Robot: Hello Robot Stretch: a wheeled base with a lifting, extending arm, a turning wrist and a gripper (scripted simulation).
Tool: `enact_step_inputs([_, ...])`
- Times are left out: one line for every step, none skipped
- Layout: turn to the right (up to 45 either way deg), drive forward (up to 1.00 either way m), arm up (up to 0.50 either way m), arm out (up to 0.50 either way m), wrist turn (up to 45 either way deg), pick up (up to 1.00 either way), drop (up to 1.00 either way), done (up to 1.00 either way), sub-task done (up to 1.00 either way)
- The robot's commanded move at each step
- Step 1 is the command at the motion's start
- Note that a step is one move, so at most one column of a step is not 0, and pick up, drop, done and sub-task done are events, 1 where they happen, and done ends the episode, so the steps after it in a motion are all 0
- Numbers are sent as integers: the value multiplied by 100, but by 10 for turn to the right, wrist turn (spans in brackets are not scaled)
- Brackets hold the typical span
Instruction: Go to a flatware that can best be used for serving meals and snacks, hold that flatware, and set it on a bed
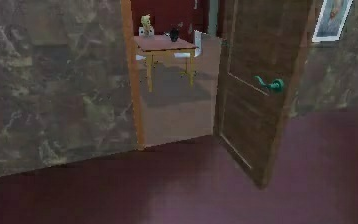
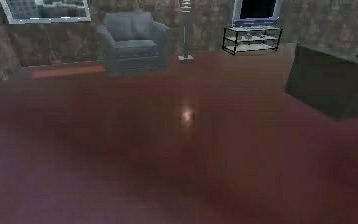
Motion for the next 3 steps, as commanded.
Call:
enact_step_inputs([0,100,0,0,0,0,0,0,0])
enact_step_inputs([30,0,0,0,0,0,0,0,0])
enact_step_inputs([0,100,0,0,0,0,0,0,0])
